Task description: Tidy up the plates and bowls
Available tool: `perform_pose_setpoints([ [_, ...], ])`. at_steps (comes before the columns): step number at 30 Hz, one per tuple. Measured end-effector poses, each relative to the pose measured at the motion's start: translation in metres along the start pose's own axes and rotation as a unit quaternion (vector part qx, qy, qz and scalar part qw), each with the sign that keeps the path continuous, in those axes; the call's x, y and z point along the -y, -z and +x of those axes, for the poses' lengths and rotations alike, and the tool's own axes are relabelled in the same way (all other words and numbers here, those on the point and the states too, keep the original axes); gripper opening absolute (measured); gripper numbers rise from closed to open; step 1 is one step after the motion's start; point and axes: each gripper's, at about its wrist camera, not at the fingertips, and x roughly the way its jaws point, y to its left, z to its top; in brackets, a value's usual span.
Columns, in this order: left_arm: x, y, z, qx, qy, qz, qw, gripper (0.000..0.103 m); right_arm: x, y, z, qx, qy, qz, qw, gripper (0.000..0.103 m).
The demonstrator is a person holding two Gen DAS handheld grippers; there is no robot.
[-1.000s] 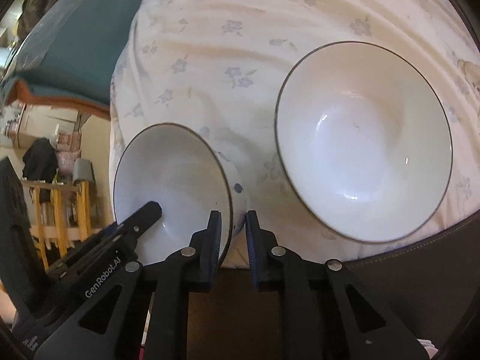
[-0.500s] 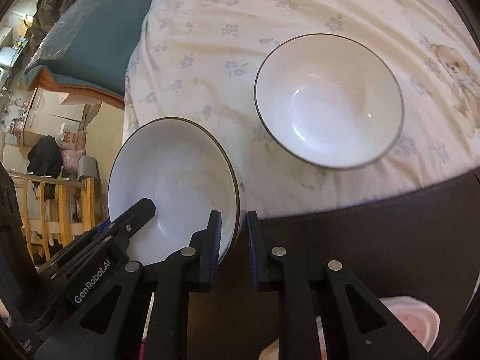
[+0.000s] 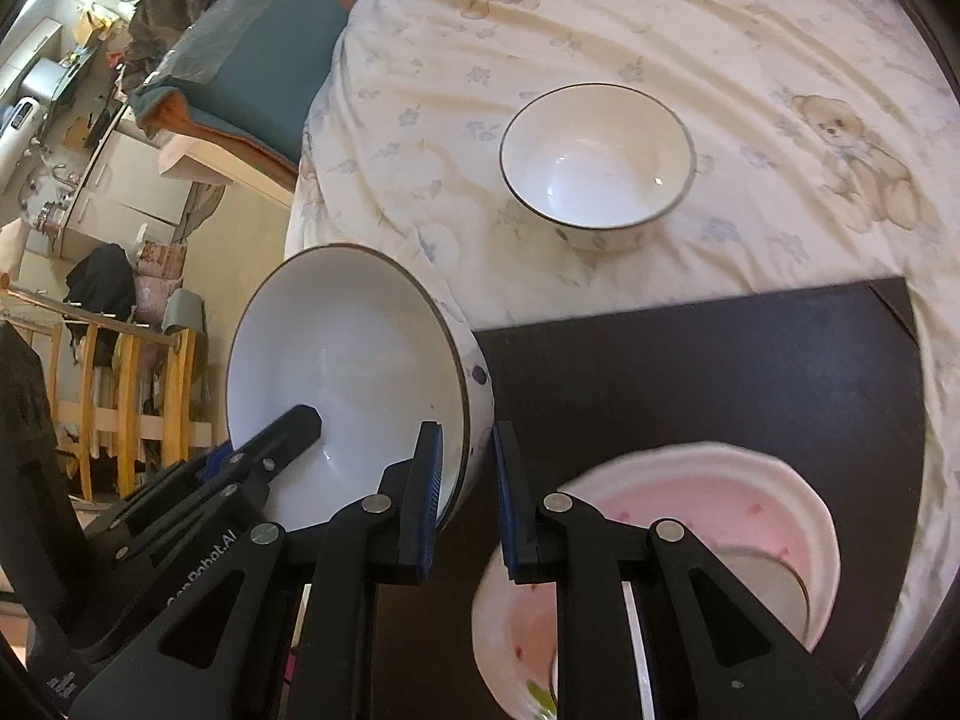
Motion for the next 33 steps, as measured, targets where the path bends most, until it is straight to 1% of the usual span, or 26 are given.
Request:
perform_pose_setpoints([
  [7, 0.026, 0.024, -0.024, 0.006, 0.012, 0.016, 0.9998, 0.009, 0.013, 0.026, -0.035, 0.009, -0.003, -0.011, 1.0, 0.018],
  [10, 0.04, 0.036, -0.034, 0.006, 0.025, 0.026, 0.9993, 0.009, 0.022, 0.038, -0.051, 0.014, -0.007, -0.01, 1.0, 0.019],
  [14, 0.064, 0.053, -0.05, 0.018, 0.029, 0.059, 0.9977, 0.009, 0.034, 0.057, -0.072, 0.018, -0.009, -0.023, 1.0, 0.019],
  [19, 0.09, 0.059, -0.057, 0.014, 0.042, 0.077, 0.9961, 0.009, 0.06, 0.077, -0.096, 0.025, -0.025, -0.013, 0.999, 0.019],
  [22, 0.104, 0.062, -0.055, 0.013, 0.035, 0.092, 0.9951, 0.009, 0.076, 0.084, -0.105, 0.033, -0.037, -0.001, 0.999, 0.019],
  [24, 0.11, 0.065, -0.049, 0.005, 0.028, 0.099, 0.9947, 0.009, 0.088, 0.088, -0.107, 0.034, -0.044, 0.011, 0.998, 0.019],
  [27, 0.116, 0.07, -0.039, -0.008, 0.025, 0.103, 0.9943, 0.009, 0.098, 0.092, -0.103, 0.027, -0.045, 0.026, 0.998, 0.019],
  [30, 0.122, 0.078, -0.028, -0.022, 0.021, 0.109, 0.9936, 0.009, 0.104, 0.096, -0.1, 0.022, -0.038, 0.027, 0.999, 0.02],
  [33, 0.125, 0.085, -0.017, -0.037, 0.012, 0.112, 0.993, 0.009, 0.113, 0.1, -0.093, 0.007, -0.037, 0.034, 0.999, 0.02],
])
